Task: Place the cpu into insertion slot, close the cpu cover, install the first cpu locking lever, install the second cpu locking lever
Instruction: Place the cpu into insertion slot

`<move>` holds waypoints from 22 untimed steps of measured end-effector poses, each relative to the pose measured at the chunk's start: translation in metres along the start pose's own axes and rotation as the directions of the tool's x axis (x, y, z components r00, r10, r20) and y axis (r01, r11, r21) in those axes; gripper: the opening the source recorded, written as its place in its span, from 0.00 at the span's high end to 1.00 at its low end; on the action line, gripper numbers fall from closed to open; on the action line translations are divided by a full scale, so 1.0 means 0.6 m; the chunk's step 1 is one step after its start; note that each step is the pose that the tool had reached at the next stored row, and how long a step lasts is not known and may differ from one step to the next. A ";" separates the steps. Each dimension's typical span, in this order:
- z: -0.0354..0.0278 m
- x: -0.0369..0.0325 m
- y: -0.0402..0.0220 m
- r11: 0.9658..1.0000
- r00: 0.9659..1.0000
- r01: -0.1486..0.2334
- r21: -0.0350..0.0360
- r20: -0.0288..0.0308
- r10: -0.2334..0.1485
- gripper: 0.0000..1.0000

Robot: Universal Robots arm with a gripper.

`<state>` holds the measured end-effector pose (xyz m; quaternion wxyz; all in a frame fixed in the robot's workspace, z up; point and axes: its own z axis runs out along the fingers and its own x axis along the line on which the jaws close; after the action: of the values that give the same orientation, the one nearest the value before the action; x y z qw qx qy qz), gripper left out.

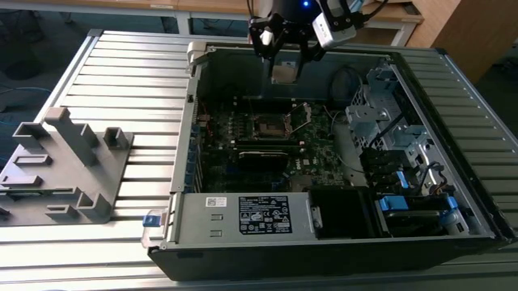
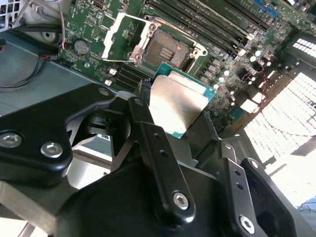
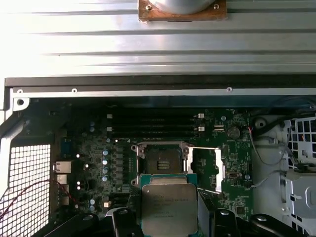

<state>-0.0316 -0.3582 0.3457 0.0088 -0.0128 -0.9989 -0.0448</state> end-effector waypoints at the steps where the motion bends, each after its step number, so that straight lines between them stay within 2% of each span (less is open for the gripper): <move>1: 0.003 0.000 0.000 1.000 1.000 0.000 0.000 0.000 0.000 0.46; 6: 0.017 0.003 -0.002 1.000 1.000 0.000 0.000 0.001 0.000 0.46; 9: 0.026 0.008 -0.003 1.000 1.000 0.000 0.000 0.003 0.000 0.46; 14: 0.030 0.010 -0.003 1.000 1.000 0.001 0.000 0.005 -0.001 0.46; 20: 0.046 0.011 -0.004 1.000 1.000 0.001 0.000 0.008 -0.001 0.46; 22: 0.047 0.011 -0.004 1.000 1.000 0.001 0.000 0.009 -0.001 0.46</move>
<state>-0.0387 -0.3582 0.3178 0.0045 -0.0125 -0.9989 -0.0448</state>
